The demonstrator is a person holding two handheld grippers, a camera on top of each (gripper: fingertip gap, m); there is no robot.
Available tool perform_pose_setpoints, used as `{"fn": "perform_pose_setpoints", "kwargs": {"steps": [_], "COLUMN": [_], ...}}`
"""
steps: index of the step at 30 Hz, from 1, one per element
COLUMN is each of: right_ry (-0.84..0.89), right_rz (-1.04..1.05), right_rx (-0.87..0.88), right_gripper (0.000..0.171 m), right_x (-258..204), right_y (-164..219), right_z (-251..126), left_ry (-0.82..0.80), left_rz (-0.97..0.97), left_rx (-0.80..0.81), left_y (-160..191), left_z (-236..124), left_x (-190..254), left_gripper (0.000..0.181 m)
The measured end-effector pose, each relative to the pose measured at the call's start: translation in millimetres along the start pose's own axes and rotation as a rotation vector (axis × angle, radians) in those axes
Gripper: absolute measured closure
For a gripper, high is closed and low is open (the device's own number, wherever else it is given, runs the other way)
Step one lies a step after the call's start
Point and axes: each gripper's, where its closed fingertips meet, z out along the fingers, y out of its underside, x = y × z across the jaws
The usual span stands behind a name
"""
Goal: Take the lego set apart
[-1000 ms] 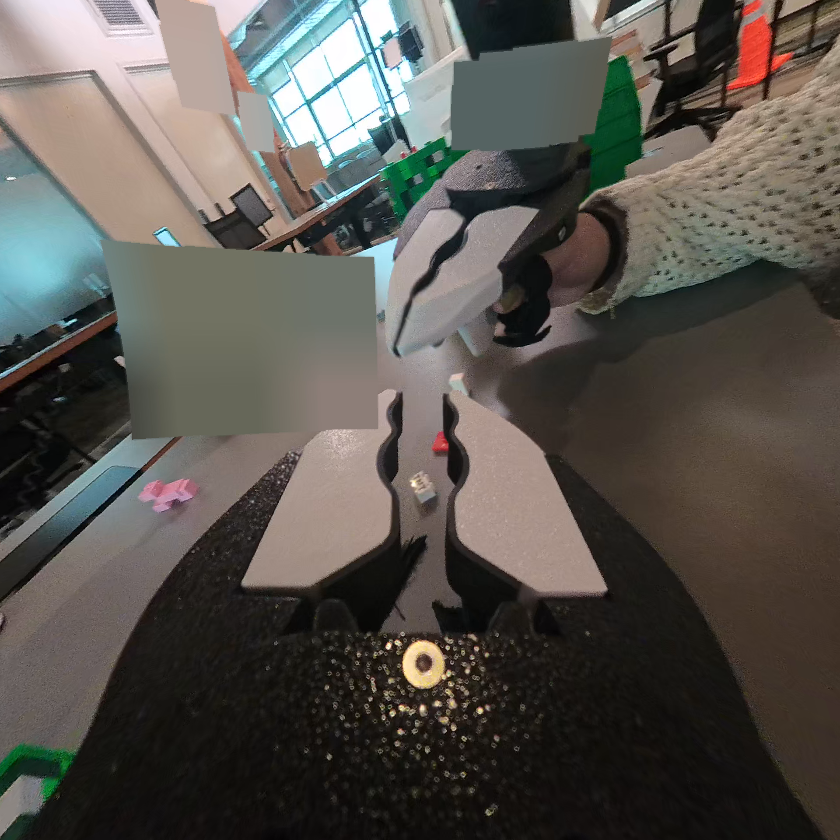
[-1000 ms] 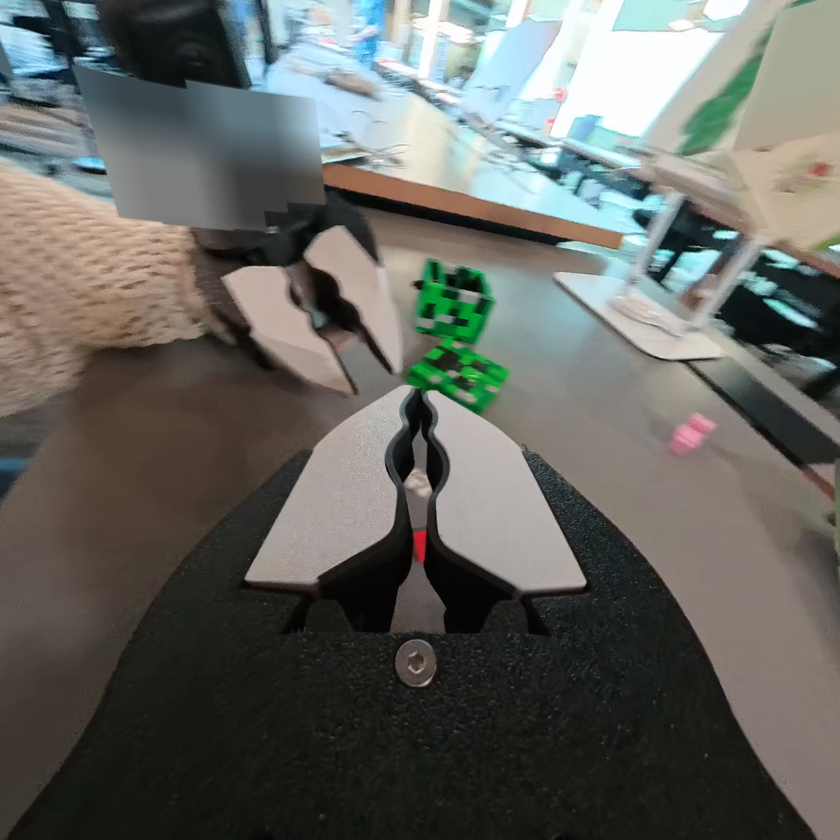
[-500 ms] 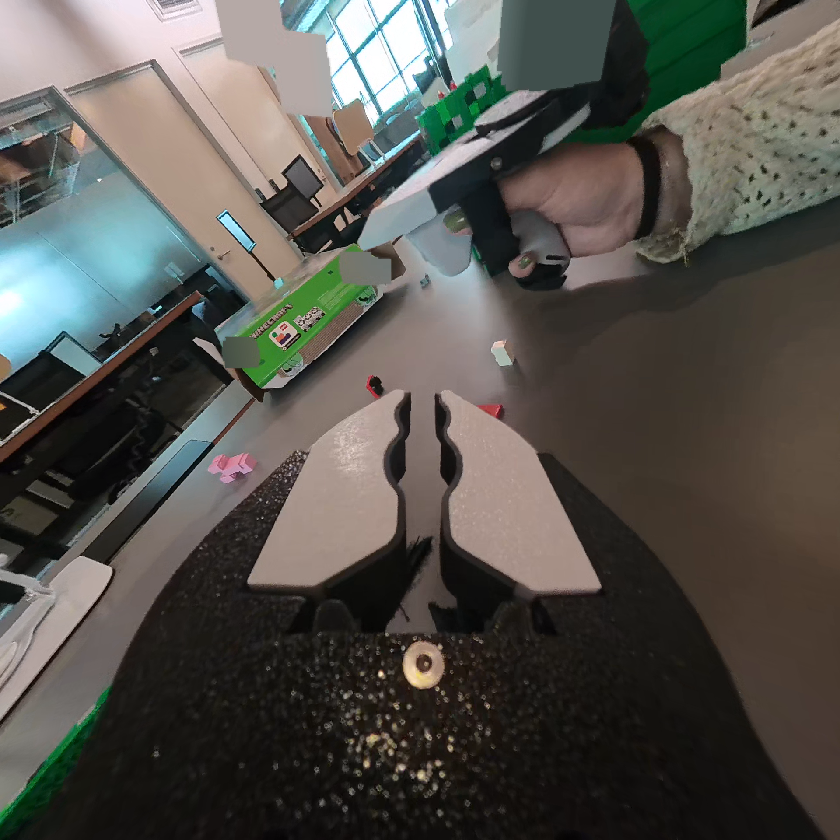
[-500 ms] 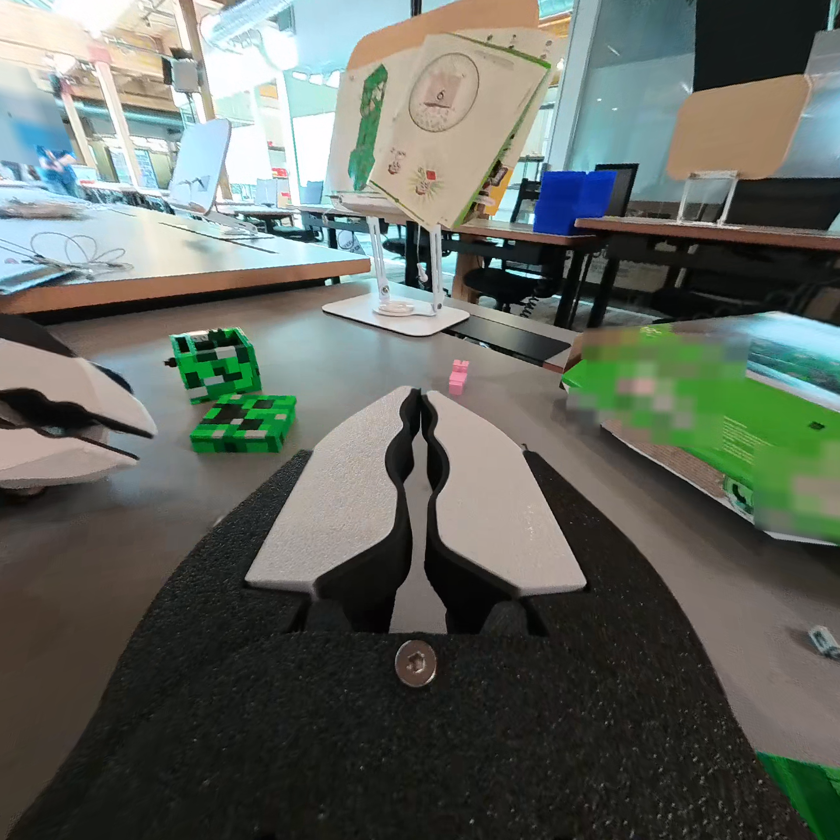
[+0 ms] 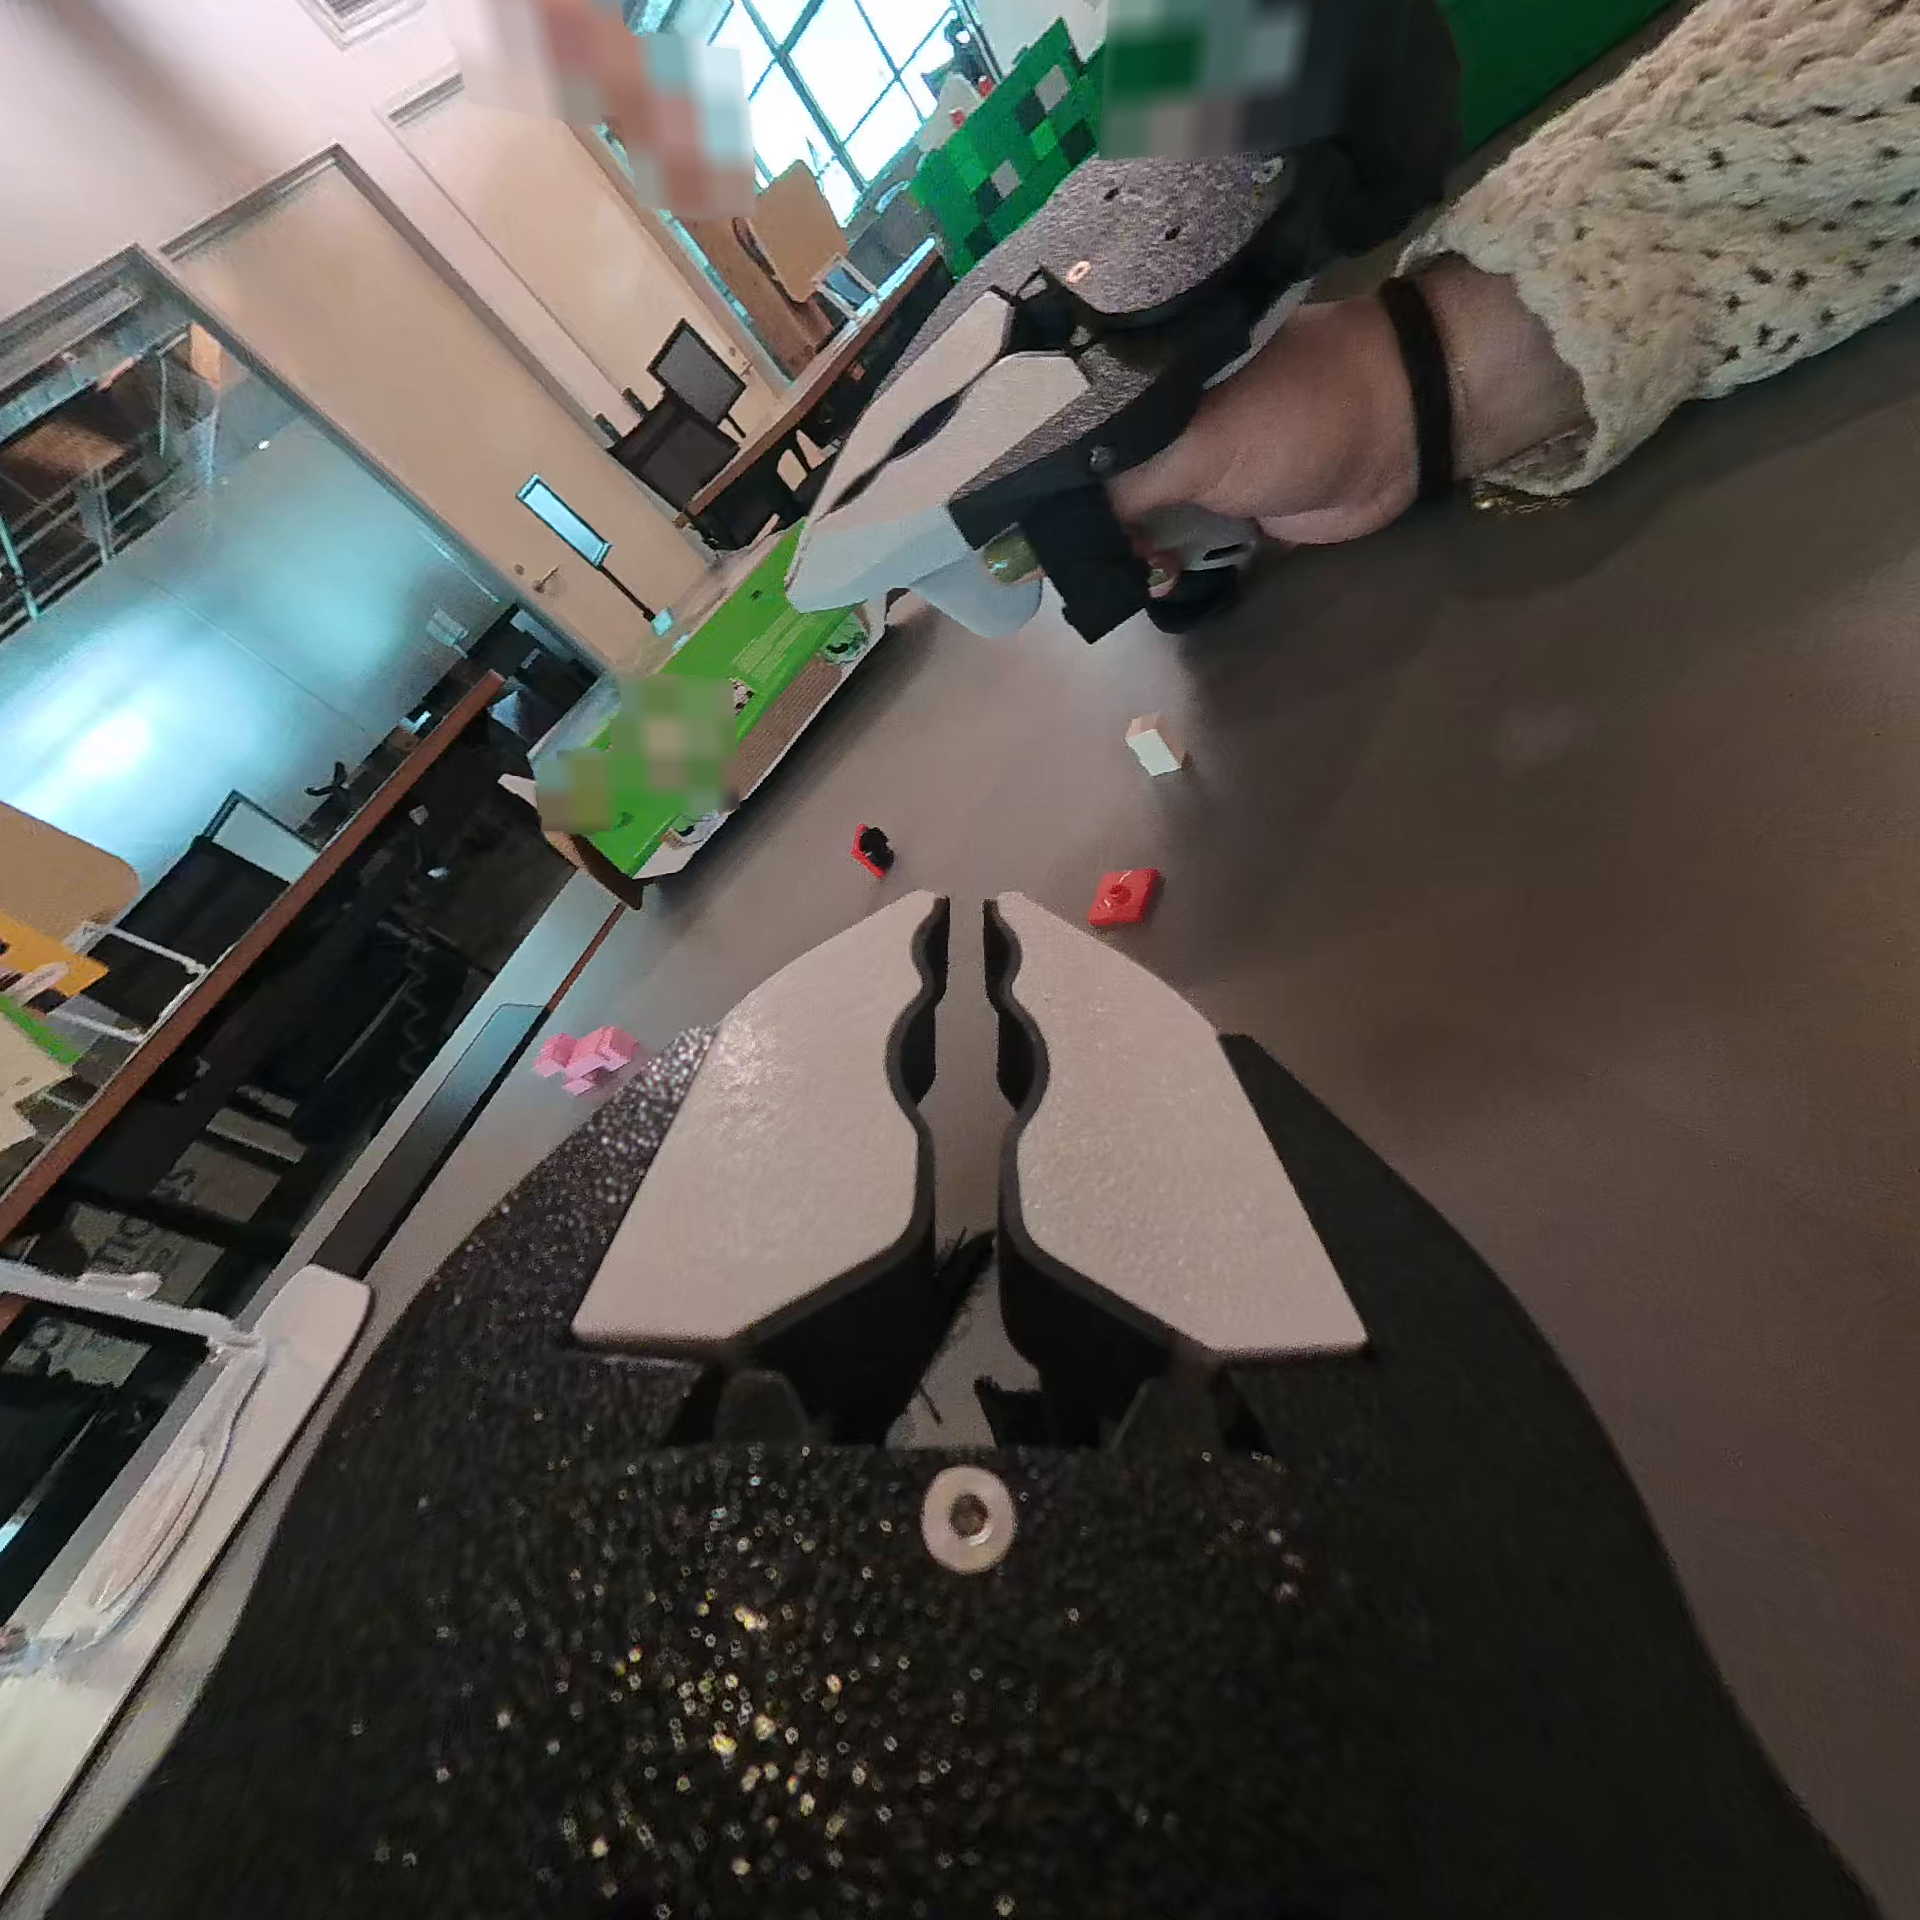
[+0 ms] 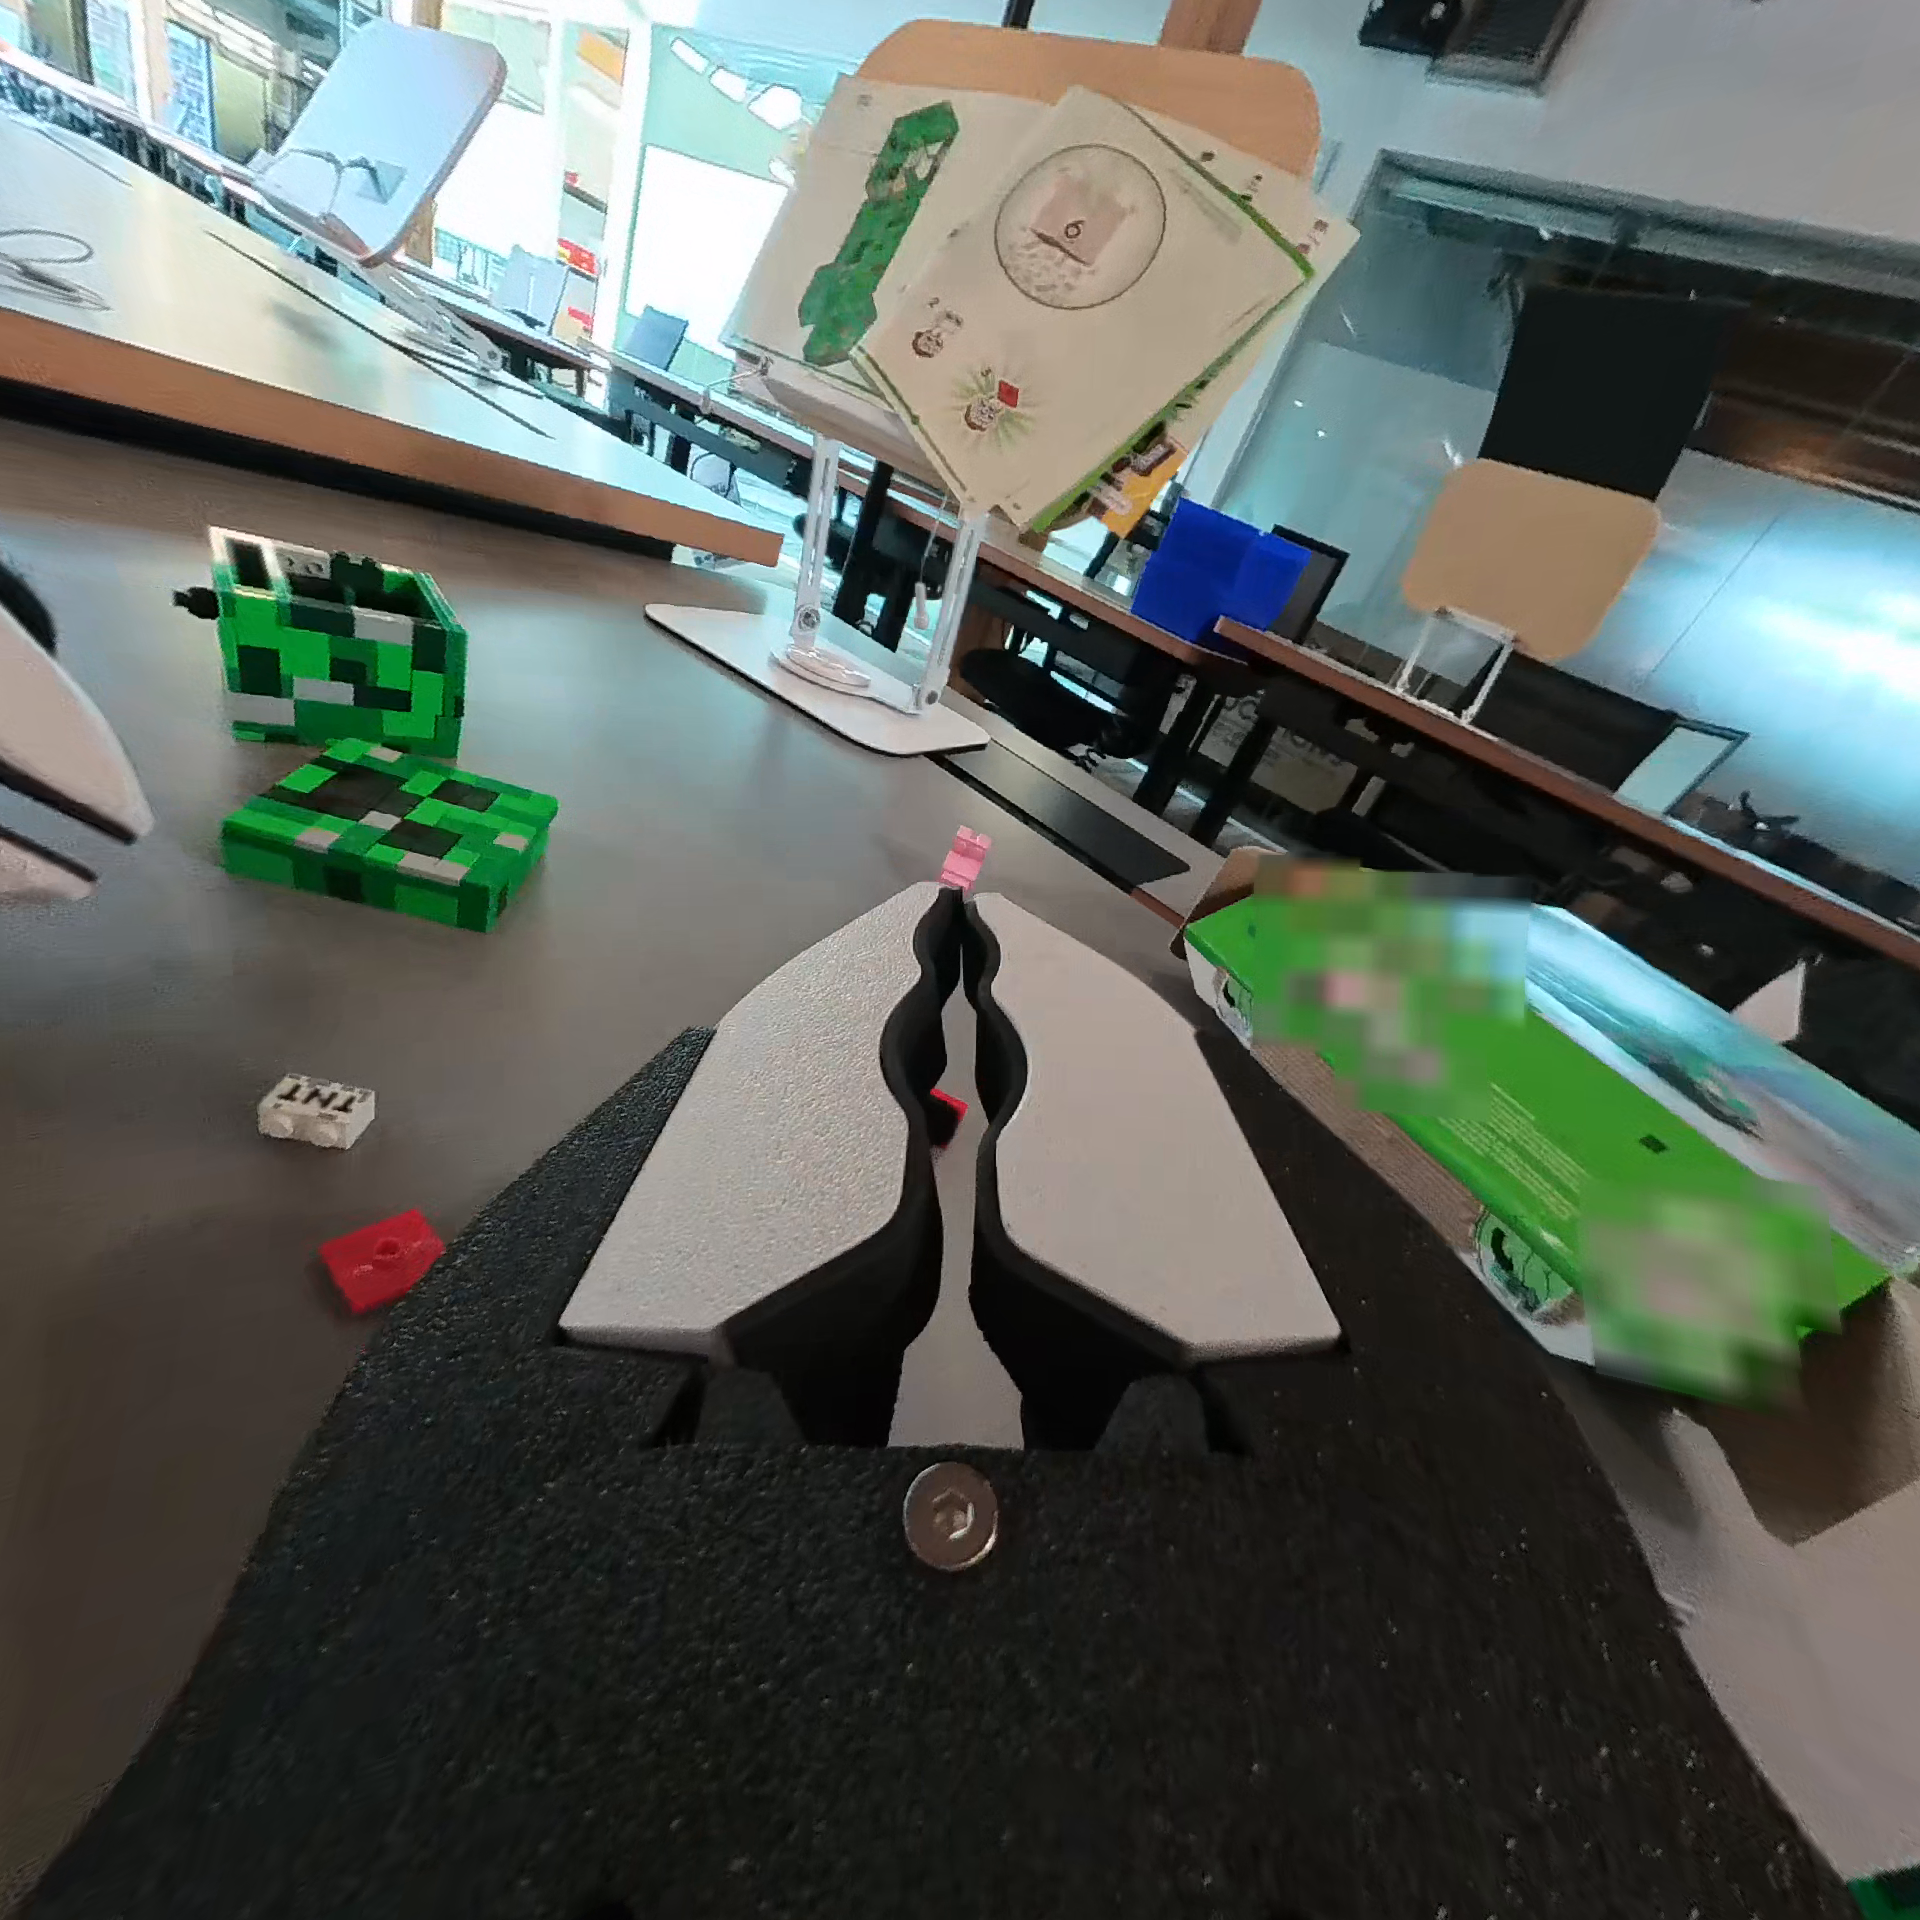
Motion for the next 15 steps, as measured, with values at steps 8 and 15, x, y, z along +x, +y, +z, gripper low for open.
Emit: {"fn": "perform_pose_setpoints", "kwargs": {"steps": [8,15], "right_ry": [0.084,0.118], "right_rz": [0.073,0.207], "right_rx": [0.044,0.108], "right_gripper": [0.171,0.171], "right_x": [21.3,39.5], "right_y": [-3.3,-5.4], "right_z": [-10.0,-21.8], "left_ry": [-0.019,0.183], "left_rz": [-0.186,-0.311], "left_rx": [-0.147,-0.483], "left_y": [-7.9,43.0], "left_z": [40.6,143.7], "left_x": [-38.7,-45.4], "left_gripper": [0.159,0.138]}}
